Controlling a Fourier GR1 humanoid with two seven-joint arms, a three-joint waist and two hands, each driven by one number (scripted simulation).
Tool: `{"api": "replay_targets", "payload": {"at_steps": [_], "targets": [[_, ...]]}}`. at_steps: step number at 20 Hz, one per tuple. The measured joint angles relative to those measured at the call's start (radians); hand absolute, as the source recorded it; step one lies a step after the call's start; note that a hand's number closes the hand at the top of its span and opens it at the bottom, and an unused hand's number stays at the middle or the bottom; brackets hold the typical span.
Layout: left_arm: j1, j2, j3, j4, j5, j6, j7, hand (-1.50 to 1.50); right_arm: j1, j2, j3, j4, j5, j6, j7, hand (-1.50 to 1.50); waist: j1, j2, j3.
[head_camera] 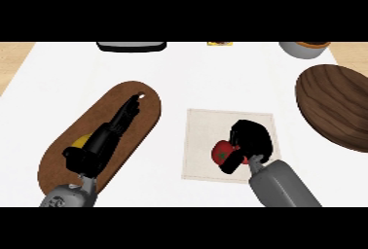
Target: Pick the tomato from the placemat and place it in the bowl
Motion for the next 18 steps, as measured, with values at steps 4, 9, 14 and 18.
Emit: {"api": "replay_targets", "payload": {"at_steps": [4, 9, 14, 18], "targets": [[0.001, -0.002, 0.005, 0.006, -0.001, -0.005, -0.005, 0.0, 0.021, -0.139, 0.015, -0.028, -0.026, 0.056, -0.23, 1.5, -0.001, 0.002, 0.0], [-0.019, -0.01, 0.019, 0.028, -0.007, -0.01, -0.007, 0.0, 0.018, -0.23, -0.005, -0.051, 0.05, 0.004, -0.313, 1.5, -0.002, 0.002, 0.0], [-0.013, 0.002, 0.034, 0.001, 0.005, -0.025, 0.015, 0.0, 0.023, -0.281, -0.072, -0.19, 0.095, -0.078, -0.284, 1.5, -0.009, -0.001, 0.0], [-0.008, -0.003, 0.035, 0.01, -0.003, -0.023, 0.004, 0.0, 0.016, -0.283, -0.163, -0.306, 0.06, -0.157, -0.288, 1.5, -0.014, -0.002, 0.0]]}}
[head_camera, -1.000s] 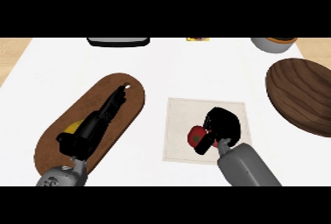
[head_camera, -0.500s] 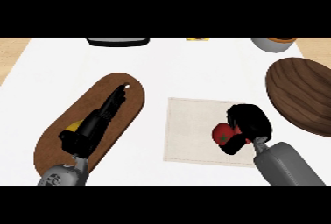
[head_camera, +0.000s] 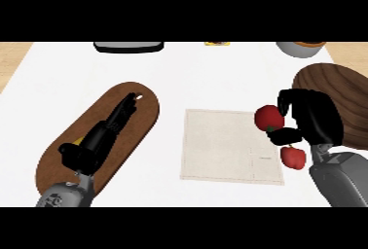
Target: Pick the tomato from the placemat and place it in the bowl
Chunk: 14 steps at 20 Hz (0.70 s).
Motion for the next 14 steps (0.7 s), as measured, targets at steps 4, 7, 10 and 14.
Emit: {"api": "replay_targets", "payload": {"at_steps": [4, 7, 10, 14], "targets": [[0.017, 0.0, 0.0, -0.003, -0.002, -0.008, -0.009, 0.0, -0.003, 0.01, -0.106, -0.08, -0.07, -0.041, 0.005, 1.5, 0.004, 0.001, 0.0], [0.007, -0.005, 0.005, -0.006, -0.003, -0.015, 0.001, 0.0, -0.007, 0.0, -0.191, -0.096, -0.121, -0.036, -0.005, 1.5, 0.008, 0.002, 0.0], [0.009, -0.017, -0.002, -0.003, -0.022, -0.017, -0.003, 0.0, -0.021, -0.028, -0.261, -0.043, -0.132, -0.033, -0.041, 1.5, 0.013, 0.004, 0.0], [-0.013, -0.031, 0.005, -0.001, -0.027, -0.018, 0.014, 0.0, -0.067, -0.059, -0.306, 0.081, -0.076, -0.07, -0.087, 1.5, 0.019, 0.006, 0.0]]}}
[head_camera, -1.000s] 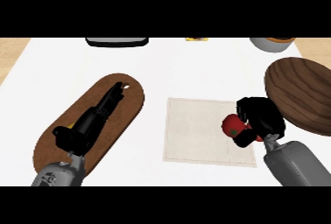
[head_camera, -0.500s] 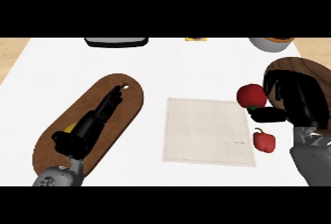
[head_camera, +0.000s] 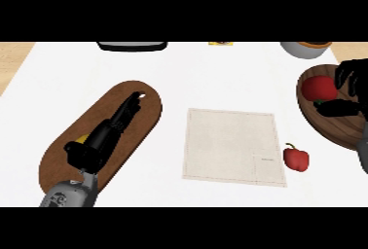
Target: Pick the tomato from the placemat and place it in the bowl
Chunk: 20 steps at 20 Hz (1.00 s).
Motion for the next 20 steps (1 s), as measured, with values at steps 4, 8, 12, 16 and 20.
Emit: {"api": "replay_targets", "payload": {"at_steps": [4, 8, 12, 16, 20], "targets": [[0.018, -0.006, -0.007, -0.014, -0.008, -0.004, -0.005, 0.0, -0.033, -0.035, -0.05, 0.156, 0.06, -0.105, -0.083, 1.5, 0.006, 0.002, 0.0], [0.004, -0.006, 0.003, -0.009, -0.009, -0.016, -0.004, 0.0, -0.105, -0.066, -0.102, 0.367, 0.079, -0.187, -0.187, 1.5, 0.011, 0.004, 0.001], [0.004, -0.015, -0.001, -0.022, -0.009, -0.016, 0.006, 0.0, -0.142, -0.1, -0.121, 0.537, 0.054, -0.102, -0.235, 1.5, 0.018, 0.005, 0.001], [0.004, -0.013, -0.003, -0.026, -0.011, -0.024, 0.004, 0.0, -0.199, -0.108, -0.164, 0.708, -0.015, 0.004, -0.284, -1.5, 0.028, 0.009, 0.002], [-0.011, -0.019, 0.002, -0.019, -0.01, -0.027, 0.011, 0.0, -0.263, -0.132, -0.208, 0.875, -0.064, 0.032, -0.437, -1.5, 0.03, 0.011, 0.002]]}}
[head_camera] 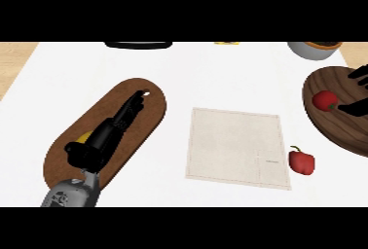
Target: Pick the tomato from the placemat and place it in the bowl
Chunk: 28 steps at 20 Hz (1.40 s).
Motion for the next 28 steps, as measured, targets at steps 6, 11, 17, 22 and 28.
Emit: {"api": "replay_targets", "payload": {"at_steps": [6, 11, 17, 22, 28], "targets": [[0.01, -0.017, -0.01, 0.013, -0.02, 0.007, -0.021, 0.0, -0.077, -0.02, -0.09, 0.154, -0.06, -0.082, -0.157, -1.5, 0.0, 0.0, 0.0], [0.015, -0.007, 0.008, -0.001, -0.011, 0.0, -0.01, 0.0, -0.102, -0.058, -0.212, 0.194, -0.165, -0.126, -0.195, -1.5, -0.009, -0.003, 0.0], [0.023, -0.013, 0.005, 0.004, -0.024, 0.004, -0.018, 0.0, -0.079, -0.161, -0.348, 0.268, -0.29, -0.073, -0.237, -1.5, -0.016, -0.004, 0.0], [0.032, -0.007, 0.015, 0.0, -0.023, -0.002, -0.021, 0.0, 0.005, -0.274, -0.452, 0.332, -0.382, -0.006, -0.307, -1.5, -0.021, -0.003, 0.001], [0.015, -0.011, 0.025, 0.01, -0.019, -0.006, -0.017, 0.0, 0.117, -0.38, -0.546, 0.401, -0.466, 0.097, -0.413, -1.5, -0.021, 0.0, 0.003]]}}
